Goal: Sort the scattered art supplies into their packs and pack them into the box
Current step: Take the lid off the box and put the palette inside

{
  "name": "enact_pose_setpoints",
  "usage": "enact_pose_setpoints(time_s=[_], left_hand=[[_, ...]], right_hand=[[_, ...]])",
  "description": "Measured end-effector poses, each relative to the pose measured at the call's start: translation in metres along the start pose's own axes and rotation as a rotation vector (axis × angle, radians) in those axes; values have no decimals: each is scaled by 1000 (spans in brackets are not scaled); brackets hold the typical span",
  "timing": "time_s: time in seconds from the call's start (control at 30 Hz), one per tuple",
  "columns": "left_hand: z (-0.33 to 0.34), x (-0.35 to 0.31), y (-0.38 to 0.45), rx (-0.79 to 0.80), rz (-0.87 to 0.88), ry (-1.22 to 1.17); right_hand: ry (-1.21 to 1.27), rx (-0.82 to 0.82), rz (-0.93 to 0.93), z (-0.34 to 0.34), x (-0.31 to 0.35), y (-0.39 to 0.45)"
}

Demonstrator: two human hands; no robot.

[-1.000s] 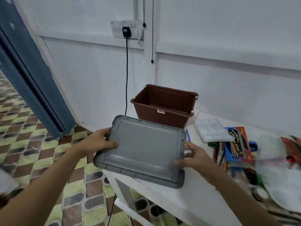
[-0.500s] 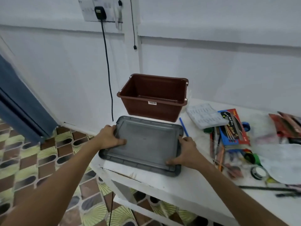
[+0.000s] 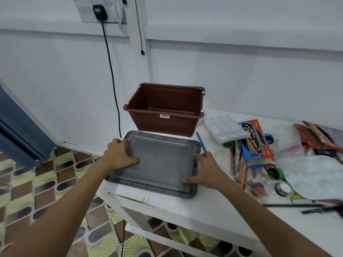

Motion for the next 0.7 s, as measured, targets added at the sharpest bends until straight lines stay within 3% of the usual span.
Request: enact_pose_setpoints(time_s=[0.2, 0.5, 0.7], left_hand=[[-30, -103, -16, -101, 252, -123], [-25, -363, -64, -55, 739, -138], [16, -471, -100, 68, 790, -79]], right_hand=[[119, -169, 11, -62, -10, -16], [144, -516, 192, -222, -117, -130], [118, -689, 372, -296, -196, -213]])
Point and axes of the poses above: each hand's wrist, its own y-axis towards the middle knuckle, its own z-axis out of the palm, x = y × z, the point moved 10 cm from there along y, towards the middle knuckle, and after that the axes turned 12 degrees about y, right-handed, at the moved point
